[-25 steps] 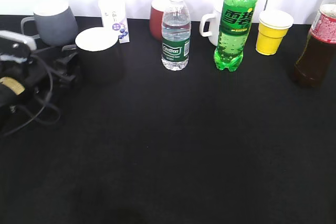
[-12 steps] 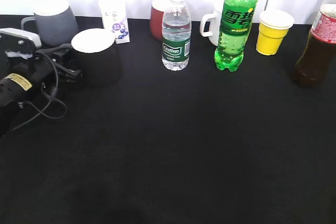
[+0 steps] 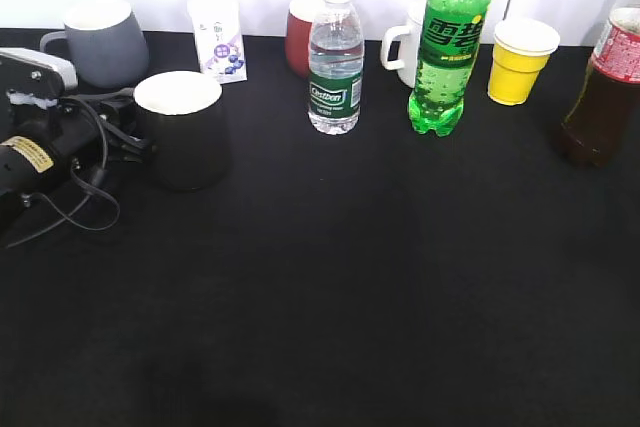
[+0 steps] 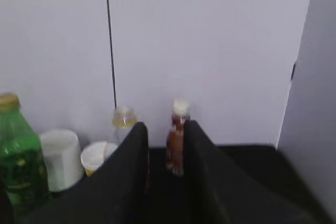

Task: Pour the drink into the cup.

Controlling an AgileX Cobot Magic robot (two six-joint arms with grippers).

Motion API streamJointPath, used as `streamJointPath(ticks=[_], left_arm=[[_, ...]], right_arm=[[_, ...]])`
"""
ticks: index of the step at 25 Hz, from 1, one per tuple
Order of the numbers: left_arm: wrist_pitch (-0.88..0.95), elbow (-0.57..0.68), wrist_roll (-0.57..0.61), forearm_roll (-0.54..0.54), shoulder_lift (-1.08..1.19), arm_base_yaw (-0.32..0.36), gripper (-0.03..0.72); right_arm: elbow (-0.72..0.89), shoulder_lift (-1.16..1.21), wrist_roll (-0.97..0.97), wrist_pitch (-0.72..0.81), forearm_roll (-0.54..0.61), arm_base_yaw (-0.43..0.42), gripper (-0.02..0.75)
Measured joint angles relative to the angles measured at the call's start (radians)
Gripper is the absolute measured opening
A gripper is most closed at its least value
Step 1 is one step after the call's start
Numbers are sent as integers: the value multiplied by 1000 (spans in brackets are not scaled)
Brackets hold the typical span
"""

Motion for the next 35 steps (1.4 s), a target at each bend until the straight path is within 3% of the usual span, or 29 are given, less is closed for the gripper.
streamJointPath(ticks=[6,9,13,14,15,17,18,19,22,25,28,29,30,31,32,35], left_arm=[[12,2,-5,14,-121,0,37],[29,2,-32,54,-282,0,37],[60,3,-42,60,-450,0,37],[76,3,-42,62,-470,0,37],[89,3,-42,64,-479,0,37],[96,3,-42,67,-480,0,37],[96,3,-42,68,-480,0,37],[94,3,-42,68,-480,0,37],[78,3,-42,68,-480,0,36],[78,3,-42,68,-480,0,36],[77,3,-42,68,-481,0,36],[77,3,-42,69,-481,0,36],[77,3,-42,69,-481,0,36],[77,3,-42,69,-481,0,36],[77,3,-42,69,-481,0,36],[76,3,-42,70,-481,0,36]], right_arm=[[1,394,12,-296,30,0,186],[1,528,54,-358,28,0,186],[48,556,82,-401,-114,0,186],[75,556,125,-436,-204,0,197],[94,556,186,-469,-335,0,246],[101,556,310,-529,-515,0,482],[101,560,370,-537,-537,0,592],[107,579,413,-535,-538,0,631],[148,710,482,-619,-524,0,575],[148,748,494,-884,-505,0,496],[184,748,363,-945,-717,0,469],[233,749,285,-946,-678,0,469],[304,755,203,-987,-548,0,468],[372,776,137,-1082,-399,0,468],[423,820,99,-1199,-324,0,468],[457,1059,97,-1297,-336,0,468]])
